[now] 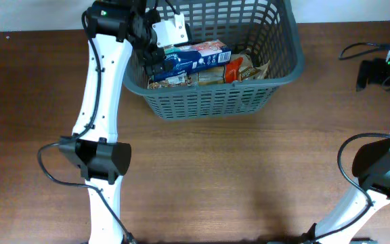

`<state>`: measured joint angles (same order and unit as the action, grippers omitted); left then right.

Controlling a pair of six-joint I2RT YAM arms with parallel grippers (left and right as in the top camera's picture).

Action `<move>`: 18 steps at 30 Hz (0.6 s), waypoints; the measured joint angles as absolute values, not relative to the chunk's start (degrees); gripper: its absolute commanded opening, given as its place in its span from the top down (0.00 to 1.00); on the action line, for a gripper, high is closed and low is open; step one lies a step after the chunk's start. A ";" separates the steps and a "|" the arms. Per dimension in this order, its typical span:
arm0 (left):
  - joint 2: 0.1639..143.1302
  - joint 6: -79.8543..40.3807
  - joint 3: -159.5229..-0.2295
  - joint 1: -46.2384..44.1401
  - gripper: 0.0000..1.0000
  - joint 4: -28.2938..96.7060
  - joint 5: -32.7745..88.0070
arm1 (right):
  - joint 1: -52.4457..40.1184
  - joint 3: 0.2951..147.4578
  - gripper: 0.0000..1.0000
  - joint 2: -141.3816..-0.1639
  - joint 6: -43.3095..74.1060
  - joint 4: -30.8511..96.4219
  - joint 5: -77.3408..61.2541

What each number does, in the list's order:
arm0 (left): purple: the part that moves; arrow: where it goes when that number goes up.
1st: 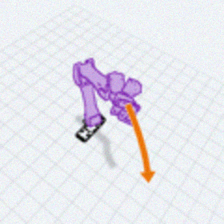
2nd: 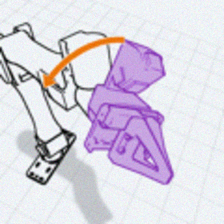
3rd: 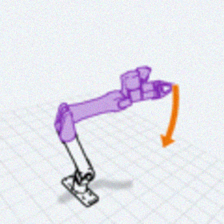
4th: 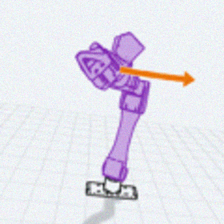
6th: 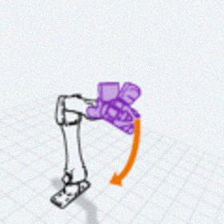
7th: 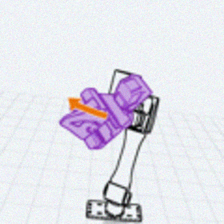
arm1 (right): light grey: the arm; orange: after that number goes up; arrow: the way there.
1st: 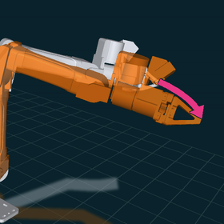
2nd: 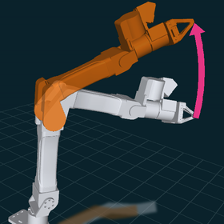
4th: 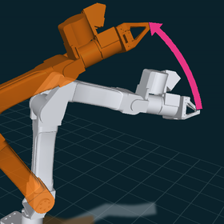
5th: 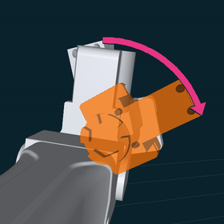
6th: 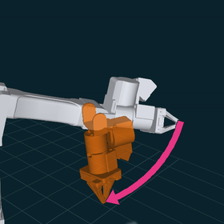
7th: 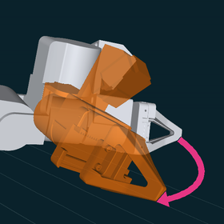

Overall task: Pack container
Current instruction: 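Lower the Kleenex pack into the basket and open the left gripper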

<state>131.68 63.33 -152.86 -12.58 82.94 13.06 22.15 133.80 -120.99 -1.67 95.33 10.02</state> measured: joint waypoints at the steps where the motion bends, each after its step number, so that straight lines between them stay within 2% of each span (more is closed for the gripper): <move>1: 131.57 62.24 -153.47 -12.58 0.01 82.91 13.04 | 22.15 133.80 0.01 -120.99 -1.72 95.33 10.02; 6: 127.37 57.34 -158.36 -12.58 0.01 82.89 13.04 | 22.15 133.80 0.02 -120.99 -1.69 95.33 10.02; 12: 112.71 50.06 -163.89 -11.03 0.01 82.81 13.43 | 22.15 133.80 0.01 -120.99 -1.69 95.33 10.02; 18: 97.60 36.91 -165.73 0.54 0.01 87.39 13.52 | 22.15 133.80 0.01 -120.99 -1.67 95.33 10.04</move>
<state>97.60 36.91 -165.73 0.54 87.39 13.52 22.15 133.80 -120.99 -1.67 95.33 10.04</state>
